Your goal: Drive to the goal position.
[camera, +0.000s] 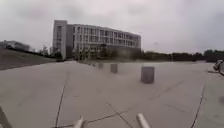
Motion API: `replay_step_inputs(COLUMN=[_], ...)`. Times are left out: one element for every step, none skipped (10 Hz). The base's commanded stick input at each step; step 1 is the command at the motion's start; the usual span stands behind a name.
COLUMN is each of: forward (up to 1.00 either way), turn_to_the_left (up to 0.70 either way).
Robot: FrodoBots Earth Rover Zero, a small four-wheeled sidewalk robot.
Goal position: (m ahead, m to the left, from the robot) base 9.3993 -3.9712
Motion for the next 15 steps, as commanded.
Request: replay_step_inputs(forward=[0.7,0.7,0.7,0.7,0.7,0.7,0.7,0.7,0.7,0.7,0.7,0.7,0.7,0.7,0.7], turn_to_the_left=[-0.35,-0.35,-0.35,-0.35,-0.35,-0.35,-0.35,-0.35,-0.35,-0.35,-0.35,-0.35,-0.35,-0.35,-0.35])
